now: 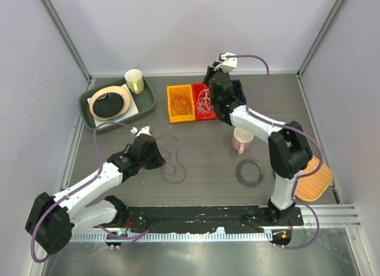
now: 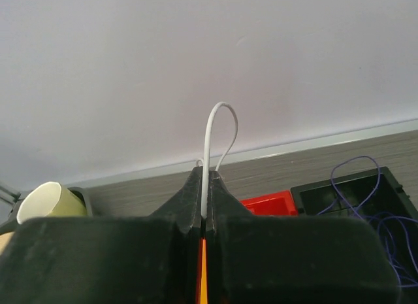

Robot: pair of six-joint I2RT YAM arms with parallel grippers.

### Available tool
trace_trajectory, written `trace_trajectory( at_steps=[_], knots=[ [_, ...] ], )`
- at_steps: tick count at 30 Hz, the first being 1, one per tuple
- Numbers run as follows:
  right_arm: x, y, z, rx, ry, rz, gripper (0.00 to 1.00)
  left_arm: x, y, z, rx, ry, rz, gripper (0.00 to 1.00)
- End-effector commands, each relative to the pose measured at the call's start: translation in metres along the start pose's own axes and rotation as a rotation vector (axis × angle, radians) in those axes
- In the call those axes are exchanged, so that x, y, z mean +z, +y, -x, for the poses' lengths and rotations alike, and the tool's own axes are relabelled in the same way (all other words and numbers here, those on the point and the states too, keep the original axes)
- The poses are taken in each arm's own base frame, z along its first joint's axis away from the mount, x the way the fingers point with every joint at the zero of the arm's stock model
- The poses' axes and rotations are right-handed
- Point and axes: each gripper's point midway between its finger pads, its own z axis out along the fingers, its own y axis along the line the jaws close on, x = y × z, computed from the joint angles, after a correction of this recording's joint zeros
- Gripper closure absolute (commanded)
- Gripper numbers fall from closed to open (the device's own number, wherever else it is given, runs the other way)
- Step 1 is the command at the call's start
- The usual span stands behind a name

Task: Untangle the cables
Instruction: Place the cable in the bin.

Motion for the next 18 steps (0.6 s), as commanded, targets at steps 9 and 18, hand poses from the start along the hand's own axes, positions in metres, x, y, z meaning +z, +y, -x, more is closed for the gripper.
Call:
trace_trajectory(
  at_steps=[9, 18],
  knots=[
    [0.053, 0.007, -0.022, -0.050, -0.050, -0.091, 0.99, -0.002, 0.001, 0.005, 0.014, -0.028, 0.000, 1.00],
    [0.042, -0.026, -0.062, -0.139, 0.001, -0.178, 0.99, -0.002, 0.002, 0.005, 0.014, -0.028, 0.004, 1.00]
  ],
)
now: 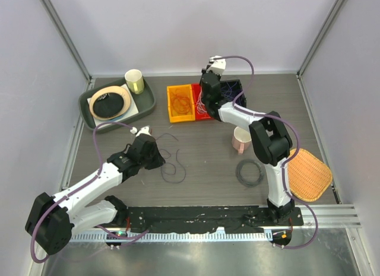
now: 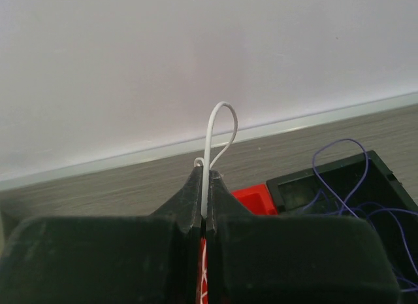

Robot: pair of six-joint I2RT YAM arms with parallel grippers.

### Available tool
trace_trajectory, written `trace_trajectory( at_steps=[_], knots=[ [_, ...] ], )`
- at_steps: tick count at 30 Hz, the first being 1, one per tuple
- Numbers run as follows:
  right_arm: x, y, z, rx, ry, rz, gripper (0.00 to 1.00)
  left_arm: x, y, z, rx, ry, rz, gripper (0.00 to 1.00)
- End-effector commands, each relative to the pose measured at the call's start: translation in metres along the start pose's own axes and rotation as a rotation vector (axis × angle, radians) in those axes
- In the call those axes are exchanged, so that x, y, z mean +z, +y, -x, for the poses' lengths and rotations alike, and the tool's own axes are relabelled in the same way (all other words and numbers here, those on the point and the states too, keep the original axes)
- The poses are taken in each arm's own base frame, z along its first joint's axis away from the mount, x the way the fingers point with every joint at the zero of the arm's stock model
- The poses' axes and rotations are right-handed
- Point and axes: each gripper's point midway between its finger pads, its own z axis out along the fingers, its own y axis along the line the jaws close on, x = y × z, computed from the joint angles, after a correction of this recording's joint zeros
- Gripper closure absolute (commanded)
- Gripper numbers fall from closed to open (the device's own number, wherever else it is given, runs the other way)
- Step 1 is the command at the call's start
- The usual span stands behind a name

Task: Untangle the cables
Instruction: Place the cable in the bin.

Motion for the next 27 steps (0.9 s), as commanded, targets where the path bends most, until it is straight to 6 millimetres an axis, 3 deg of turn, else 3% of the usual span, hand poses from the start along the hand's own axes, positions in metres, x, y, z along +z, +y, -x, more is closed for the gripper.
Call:
trace_trajectory(
  at_steps=[1, 7, 12, 17, 20, 27],
  knots=[
    [-0.004, -0.013, 0.003, -0.027, -0.015, -0.046, 0.99, -0.001, 0.001, 0.004, 0.014, -0.023, -0.001, 1.00],
    [-0.007, -0.020, -0.042, -0.017, 0.112, -0.075, 0.99, 0.000, 0.001, 0.003, 0.013, -0.016, 0.003, 1.00],
    [-0.005, -0.017, -0.065, 0.001, 0.187, -0.084, 0.99, 0.001, 0.001, 0.002, 0.014, -0.013, 0.005, 1.00],
    [-0.013, -0.023, -0.106, 0.005, 0.290, -0.099, 0.99, 0.001, 0.002, 0.002, 0.014, -0.012, 0.006, 1.00],
    [-0.015, -0.024, -0.121, 0.008, 0.318, -0.097, 0.99, 0.001, 0.001, 0.002, 0.013, -0.014, 0.003, 1.00],
    [-0.011, -0.017, -0.136, -0.021, 0.377, -0.073, 0.97, 0.001, 0.002, 0.002, 0.014, -0.012, 0.006, 1.00]
  ],
)
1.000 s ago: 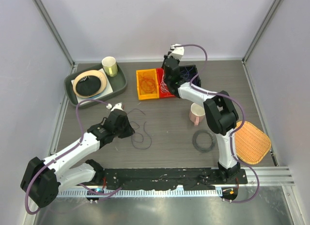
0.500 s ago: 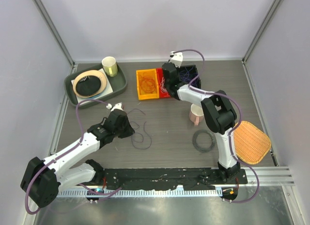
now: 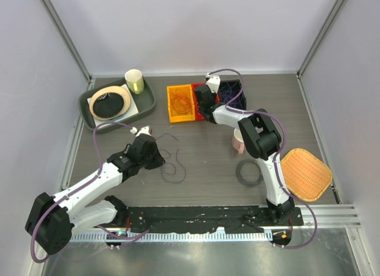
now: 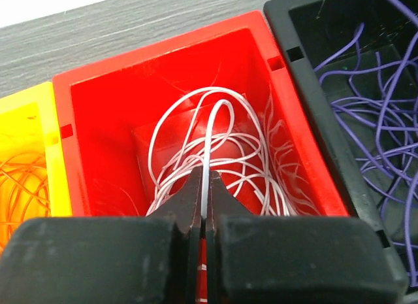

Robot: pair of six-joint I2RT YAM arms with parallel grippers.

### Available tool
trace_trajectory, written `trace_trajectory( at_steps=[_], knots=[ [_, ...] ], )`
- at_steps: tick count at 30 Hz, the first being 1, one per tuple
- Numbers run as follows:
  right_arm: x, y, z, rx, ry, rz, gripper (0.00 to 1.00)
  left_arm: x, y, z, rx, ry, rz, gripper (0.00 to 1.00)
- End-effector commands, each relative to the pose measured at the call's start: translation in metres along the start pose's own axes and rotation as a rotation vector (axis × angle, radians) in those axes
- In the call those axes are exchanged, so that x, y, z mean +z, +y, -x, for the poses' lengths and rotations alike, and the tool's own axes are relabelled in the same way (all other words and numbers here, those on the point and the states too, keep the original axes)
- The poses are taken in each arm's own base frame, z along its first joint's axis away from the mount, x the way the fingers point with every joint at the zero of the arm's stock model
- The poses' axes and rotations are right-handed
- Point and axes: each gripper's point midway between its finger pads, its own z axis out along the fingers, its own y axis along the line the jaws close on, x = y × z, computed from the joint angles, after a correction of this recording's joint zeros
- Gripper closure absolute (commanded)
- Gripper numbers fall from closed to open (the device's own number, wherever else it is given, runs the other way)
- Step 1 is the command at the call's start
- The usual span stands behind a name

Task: Untangle the cables
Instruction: Place the cable in the bin.

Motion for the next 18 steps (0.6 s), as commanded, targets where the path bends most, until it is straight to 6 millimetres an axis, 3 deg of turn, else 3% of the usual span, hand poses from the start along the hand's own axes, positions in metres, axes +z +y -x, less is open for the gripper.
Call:
trace_trajectory(
  at_steps=[1, 5, 10, 11, 13, 14, 16, 17, 18],
  knots=[
    [0.001, 0.015, 0.017, 0.025, 0.004, 0.029, 0.94, 0.000, 0.001, 0.002, 0.013, -0.014, 0.002, 1.00],
    [-0.009, 0.021, 0.042, 0.000, -0.012, 0.053, 0.78, 0.000, 0.001, 0.002, 0.011, -0.016, 0.000, 1.00],
    [-0.034, 0.027, 0.096, -0.013, -0.077, 0.095, 0.66, -0.001, 0.000, 0.003, 0.009, -0.018, -0.005, 1.00],
    [-0.045, 0.028, 0.117, 0.000, -0.106, 0.110, 0.61, -0.002, 0.000, 0.003, 0.009, -0.020, -0.007, 1.00],
    [-0.058, 0.028, 0.132, -0.007, -0.120, 0.128, 0.56, -0.002, 0.000, 0.003, 0.008, -0.020, -0.007, 1.00],
    [-0.070, 0.028, 0.149, 0.004, -0.142, 0.146, 0.49, -0.002, -0.001, 0.004, 0.007, -0.023, -0.008, 1.00],
    [-0.083, 0.024, 0.159, 0.005, -0.155, 0.161, 0.44, -0.002, 0.000, 0.003, 0.008, -0.021, -0.004, 1.00],
    [-0.098, 0.020, 0.179, 0.018, -0.184, 0.175, 0.36, -0.002, -0.001, 0.004, 0.006, -0.021, -0.006, 1.00],
    [-0.104, 0.018, 0.176, 0.010, -0.177, 0.181, 0.31, -0.003, -0.001, 0.004, 0.006, -0.021, -0.008, 1.00]
  ],
)
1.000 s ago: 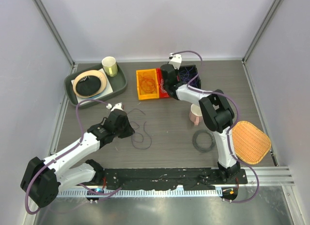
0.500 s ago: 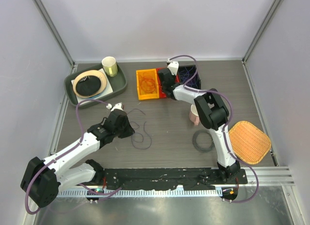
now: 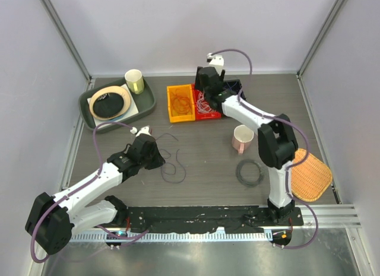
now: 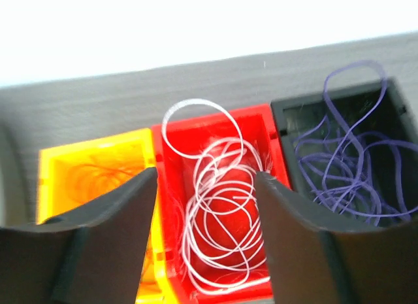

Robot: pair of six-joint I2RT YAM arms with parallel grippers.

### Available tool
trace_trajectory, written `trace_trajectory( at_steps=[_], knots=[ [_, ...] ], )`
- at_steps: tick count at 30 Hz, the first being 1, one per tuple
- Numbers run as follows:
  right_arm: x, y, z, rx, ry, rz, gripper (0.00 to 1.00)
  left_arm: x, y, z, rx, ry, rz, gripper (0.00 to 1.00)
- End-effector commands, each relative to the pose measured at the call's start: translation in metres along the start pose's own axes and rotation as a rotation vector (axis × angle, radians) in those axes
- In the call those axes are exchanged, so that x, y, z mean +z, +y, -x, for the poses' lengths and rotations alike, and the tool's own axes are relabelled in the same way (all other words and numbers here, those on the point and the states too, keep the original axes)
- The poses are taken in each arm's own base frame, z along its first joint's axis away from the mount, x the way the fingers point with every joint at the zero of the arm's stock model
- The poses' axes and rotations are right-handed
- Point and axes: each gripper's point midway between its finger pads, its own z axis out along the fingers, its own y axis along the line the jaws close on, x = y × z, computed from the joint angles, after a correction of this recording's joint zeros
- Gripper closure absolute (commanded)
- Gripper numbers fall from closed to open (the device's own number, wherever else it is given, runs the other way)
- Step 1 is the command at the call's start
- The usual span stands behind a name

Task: Untangle the cables
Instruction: Place the cable in the bin.

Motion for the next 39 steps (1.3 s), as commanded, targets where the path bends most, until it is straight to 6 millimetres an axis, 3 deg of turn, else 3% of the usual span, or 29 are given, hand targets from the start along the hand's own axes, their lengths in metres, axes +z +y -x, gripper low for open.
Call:
trace_trajectory(
  at_steps=[1, 2, 5, 6, 8, 9, 10, 11, 12, 13, 14, 15, 17, 18, 20, 21, 23, 27, 31, 36, 37, 39],
  knots=[
    [-0.064, -0.003, 0.097, 0.059, -0.163, 0.084, 0.25, -0.003, -0.003, 0.005, 0.006, -0.023, -0.012, 1.00],
    [-0.073, -0.005, 0.103, 0.047, -0.171, 0.096, 0.13, -0.004, -0.004, 0.005, 0.006, -0.023, -0.015, 1.00],
    [-0.109, -0.009, 0.114, 0.036, -0.184, 0.176, 0.10, -0.007, -0.010, 0.009, -0.004, -0.030, -0.037, 1.00],
    [-0.129, -0.021, 0.107, 0.020, -0.161, 0.191, 0.09, -0.009, -0.014, 0.010, -0.010, -0.029, -0.057, 1.00],
    [-0.154, -0.024, 0.093, 0.013, -0.138, 0.267, 0.09, -0.011, -0.020, 0.010, -0.029, -0.028, -0.085, 1.00],
    [-0.161, -0.032, 0.061, 0.006, -0.119, 0.303, 0.09, -0.013, -0.026, 0.013, -0.040, -0.036, -0.109, 1.00],
    [-0.192, -0.034, 0.072, 0.039, -0.180, 0.382, 0.08, -0.015, -0.029, 0.013, -0.046, -0.033, -0.130, 1.00],
    [-0.210, -0.028, 0.062, 0.038, -0.187, 0.488, 0.08, -0.016, -0.032, 0.014, -0.068, -0.035, -0.140, 1.00],
    [-0.217, -0.030, 0.027, 0.025, -0.168, 0.551, 0.08, -0.017, -0.034, 0.015, -0.074, -0.035, -0.145, 1.00],
    [-0.242, -0.028, 0.028, 0.037, -0.200, 0.622, 0.08, -0.019, -0.038, 0.017, -0.077, -0.037, -0.156, 1.00],
    [-0.258, -0.018, 0.011, 0.016, -0.170, 0.723, 0.08, -0.023, -0.045, 0.020, -0.081, -0.033, -0.180, 1.00],
    [-0.263, -0.020, -0.019, -0.007, -0.121, 0.754, 0.08, -0.025, -0.050, 0.022, -0.082, -0.037, -0.194, 1.00],
    [-0.292, -0.011, -0.036, -0.036, -0.114, 0.873, 0.08, -0.035, -0.067, 0.028, -0.079, -0.027, -0.261, 1.00],
    [-0.299, -0.012, -0.055, -0.056, -0.102, 0.909, 0.08, -0.038, -0.072, 0.031, -0.084, -0.031, -0.278, 1.00],
    [-0.322, -0.009, -0.064, -0.097, -0.136, 1.009, 0.08, -0.052, -0.090, 0.042, -0.085, -0.036, -0.332, 1.00],
    [-0.332, -0.009, -0.081, -0.122, -0.126, 1.077, 0.08, -0.058, -0.096, 0.045, -0.083, -0.035, -0.357, 1.00],
    [-0.346, -0.014, -0.091, -0.144, -0.155, 1.129, 0.08, -0.076, -0.119, 0.057, -0.073, -0.047, -0.445, 1.00],
    [-0.371, -0.012, -0.085, -0.149, -0.255, 1.229, 0.08, -0.108, -0.151, 0.069, -0.061, -0.056, -0.608, 1.00],
    [-0.377, -0.011, -0.085, -0.164, -0.306, 1.252, 0.08, -0.140, -0.177, 0.080, -0.043, -0.054, -0.722, 1.00],
    [-0.392, 0.012, -0.092, -0.227, -0.341, 1.344, 0.07, -0.154, -0.185, 0.087, -0.050, -0.064, -0.738, 1.00],
    [-0.380, 0.017, -0.096, -0.222, -0.316, 1.289, 0.07, -0.155, -0.186, 0.089, -0.056, -0.067, -0.736, 1.00],
    [-0.375, 0.027, -0.086, -0.205, -0.338, 1.237, 0.07, -0.154, -0.186, 0.089, -0.070, -0.062, -0.726, 1.00]
  ],
)
